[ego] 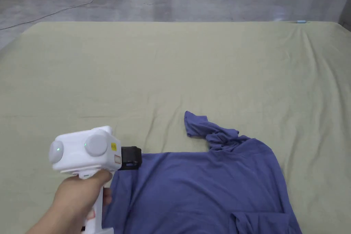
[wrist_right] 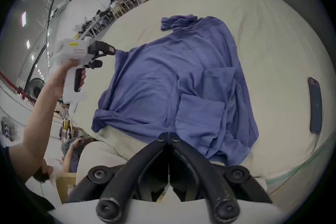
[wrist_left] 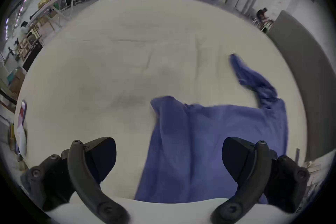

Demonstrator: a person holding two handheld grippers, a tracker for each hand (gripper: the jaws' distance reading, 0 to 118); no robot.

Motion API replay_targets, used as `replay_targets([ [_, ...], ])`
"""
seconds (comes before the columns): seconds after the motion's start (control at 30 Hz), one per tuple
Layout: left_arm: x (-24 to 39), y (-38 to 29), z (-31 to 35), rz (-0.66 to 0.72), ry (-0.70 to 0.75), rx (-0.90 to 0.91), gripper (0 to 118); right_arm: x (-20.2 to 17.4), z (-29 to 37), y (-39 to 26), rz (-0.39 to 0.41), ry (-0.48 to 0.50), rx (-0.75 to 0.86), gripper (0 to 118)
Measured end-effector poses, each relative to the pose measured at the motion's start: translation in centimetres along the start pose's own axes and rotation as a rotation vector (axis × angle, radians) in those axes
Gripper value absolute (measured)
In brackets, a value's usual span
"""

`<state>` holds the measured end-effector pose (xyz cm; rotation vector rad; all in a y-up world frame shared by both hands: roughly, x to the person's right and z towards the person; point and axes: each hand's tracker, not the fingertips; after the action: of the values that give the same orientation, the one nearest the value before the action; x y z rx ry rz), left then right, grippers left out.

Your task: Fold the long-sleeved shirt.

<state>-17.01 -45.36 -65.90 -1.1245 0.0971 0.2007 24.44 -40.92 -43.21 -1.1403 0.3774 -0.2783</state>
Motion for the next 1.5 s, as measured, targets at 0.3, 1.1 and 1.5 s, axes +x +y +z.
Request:
replay_targets([
  [0.3,0.2,1.2,-0.7,-0.109,0.057,-0.046,0,5.6,-2.6,10.7,0.023,-0.139,0.057,0],
  [1.1,-1.7,2.2,11.2,-0.149,-0.107,0.06,0,4.0,-3.5,25.8,0.313,-0.217,0.063,0],
  [1.5,4.5,17.8,32.2,-0.243,-0.189,0.425,0,-7.8,24.4,40.5,0.54,-0.475,0.488,0],
])
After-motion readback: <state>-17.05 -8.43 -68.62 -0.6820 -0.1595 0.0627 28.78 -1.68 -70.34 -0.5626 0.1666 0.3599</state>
